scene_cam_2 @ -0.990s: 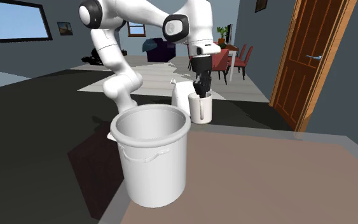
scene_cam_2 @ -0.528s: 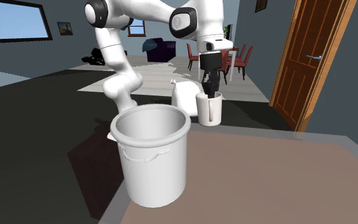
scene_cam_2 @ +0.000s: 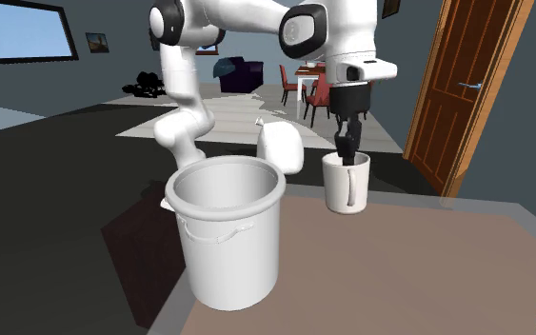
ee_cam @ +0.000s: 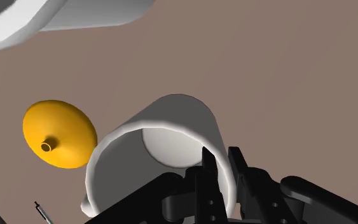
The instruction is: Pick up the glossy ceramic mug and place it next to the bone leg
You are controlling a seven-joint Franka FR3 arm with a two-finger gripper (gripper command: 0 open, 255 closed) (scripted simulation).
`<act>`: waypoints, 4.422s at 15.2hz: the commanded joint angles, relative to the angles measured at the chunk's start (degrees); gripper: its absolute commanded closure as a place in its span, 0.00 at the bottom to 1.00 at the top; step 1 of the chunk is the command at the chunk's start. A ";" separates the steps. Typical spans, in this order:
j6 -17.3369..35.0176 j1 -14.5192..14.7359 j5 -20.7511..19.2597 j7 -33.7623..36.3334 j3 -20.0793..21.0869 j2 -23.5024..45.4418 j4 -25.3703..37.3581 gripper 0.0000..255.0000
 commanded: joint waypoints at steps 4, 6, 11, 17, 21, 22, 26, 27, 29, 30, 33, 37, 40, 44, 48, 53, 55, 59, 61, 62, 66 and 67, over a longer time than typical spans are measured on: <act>-3.36 -2.63 4.12 -4.61 -1.21 12.03 15.13 1.00; -5.57 -4.15 5.79 -6.15 -1.37 17.24 22.38 1.00; -12.68 -8.61 9.12 -8.50 -0.92 30.41 42.47 1.00; -7.55 -8.03 9.01 -8.61 -0.87 29.61 36.51 1.00; -4.41 -7.76 9.05 -8.70 -0.82 29.51 33.26 1.00; -3.65 -7.71 9.07 -8.72 -0.80 29.53 32.51 1.00; -0.72 -7.54 9.19 -8.83 -0.71 29.78 29.81 1.00; -0.01 -7.51 9.23 -8.86 -0.68 29.88 29.19 1.00; 1.39 -7.46 9.32 -8.93 -0.62 30.12 28.02 1.00; 2.08 -7.43 9.37 -8.96 -0.59 30.26 27.46 1.00; 4.10 -7.39 9.54 -9.07 -0.48 30.76 25.92 1.00; 6.70 -7.38 9.81 -9.22 -0.31 31.60 24.13 1.00; 8.59 -7.40 10.03 -9.35 -0.16 32.34 22.98 1.00; 9.75 -7.43 10.19 -9.44 -0.06 32.86 22.33 1.00; 9.75 -7.43 10.19 -9.44 -0.06 32.86 22.33 1.00; 9.75 -7.43 10.19 -9.44 -0.06 32.87 22.33 0.00; 9.75 -7.43 10.19 -9.44 -0.06 32.87 22.33 0.00; 4.91 -6.84 9.20 -8.90 -0.66 28.88 23.26 0.00; 4.91 -6.85 9.20 -8.90 -0.65 28.88 23.24 0.00; 4.91 -6.85 9.20 -8.89 -0.65 28.88 23.25 0.00; 4.91 -6.85 9.20 -8.89 -0.65 28.88 23.26 0.00; 4.91 -6.85 9.20 -8.89 -0.65 28.88 23.26 0.00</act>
